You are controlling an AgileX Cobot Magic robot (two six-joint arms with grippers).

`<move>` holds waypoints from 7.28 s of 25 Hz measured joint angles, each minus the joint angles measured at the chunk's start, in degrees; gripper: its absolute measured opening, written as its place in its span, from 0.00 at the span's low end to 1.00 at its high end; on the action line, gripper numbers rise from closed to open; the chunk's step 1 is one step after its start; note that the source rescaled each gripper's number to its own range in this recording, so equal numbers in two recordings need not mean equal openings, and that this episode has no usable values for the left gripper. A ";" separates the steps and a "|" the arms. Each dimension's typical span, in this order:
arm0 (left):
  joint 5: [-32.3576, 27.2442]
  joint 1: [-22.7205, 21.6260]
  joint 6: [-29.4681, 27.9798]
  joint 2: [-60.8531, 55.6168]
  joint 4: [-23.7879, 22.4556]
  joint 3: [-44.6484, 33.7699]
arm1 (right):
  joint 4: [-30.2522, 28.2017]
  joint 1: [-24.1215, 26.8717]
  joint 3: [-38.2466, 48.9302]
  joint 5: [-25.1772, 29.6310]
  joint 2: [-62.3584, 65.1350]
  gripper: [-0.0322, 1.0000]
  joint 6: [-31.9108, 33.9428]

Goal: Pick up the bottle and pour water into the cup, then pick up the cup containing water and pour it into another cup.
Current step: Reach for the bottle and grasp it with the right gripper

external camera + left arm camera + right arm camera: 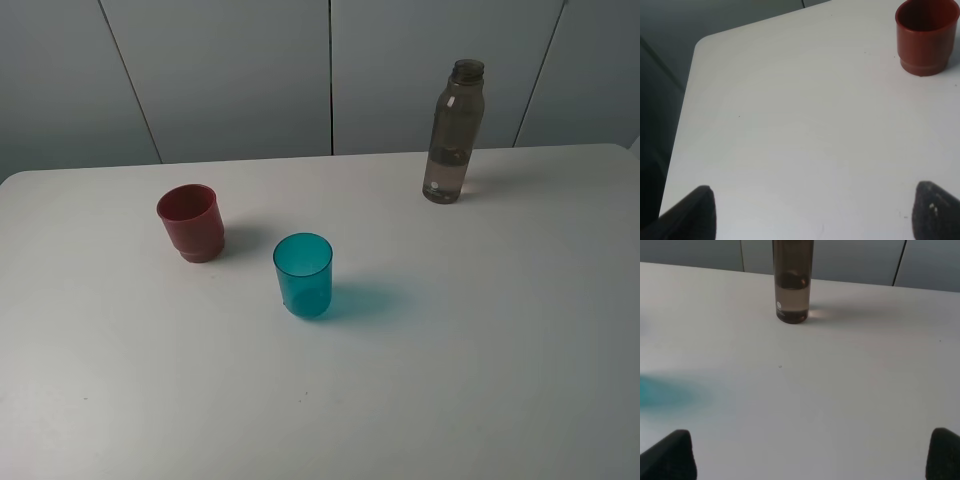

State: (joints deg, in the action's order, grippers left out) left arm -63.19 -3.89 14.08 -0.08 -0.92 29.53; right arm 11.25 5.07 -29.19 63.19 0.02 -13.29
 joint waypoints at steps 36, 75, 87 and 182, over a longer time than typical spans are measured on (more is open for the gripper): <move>0.00 0.00 -0.10 0.00 0.00 0.00 | 0.00 0.00 0.00 0.00 0.00 1.00 0.00; 0.00 0.00 -0.10 0.00 0.00 0.00 | -3.29 -12.04 -10.09 -36.29 -51.69 1.00 1.74; 0.00 0.00 -0.10 0.00 0.00 0.00 | -3.00 -17.73 -10.14 -57.37 -78.43 1.00 1.78; 0.00 0.00 -0.10 0.00 0.00 0.00 | -4.25 -17.63 -28.51 -117.76 -130.53 1.00 12.39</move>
State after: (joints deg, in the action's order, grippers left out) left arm -63.19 -3.89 13.98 -0.08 -0.92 29.53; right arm 7.00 -12.56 -57.70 -54.56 -130.51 -0.89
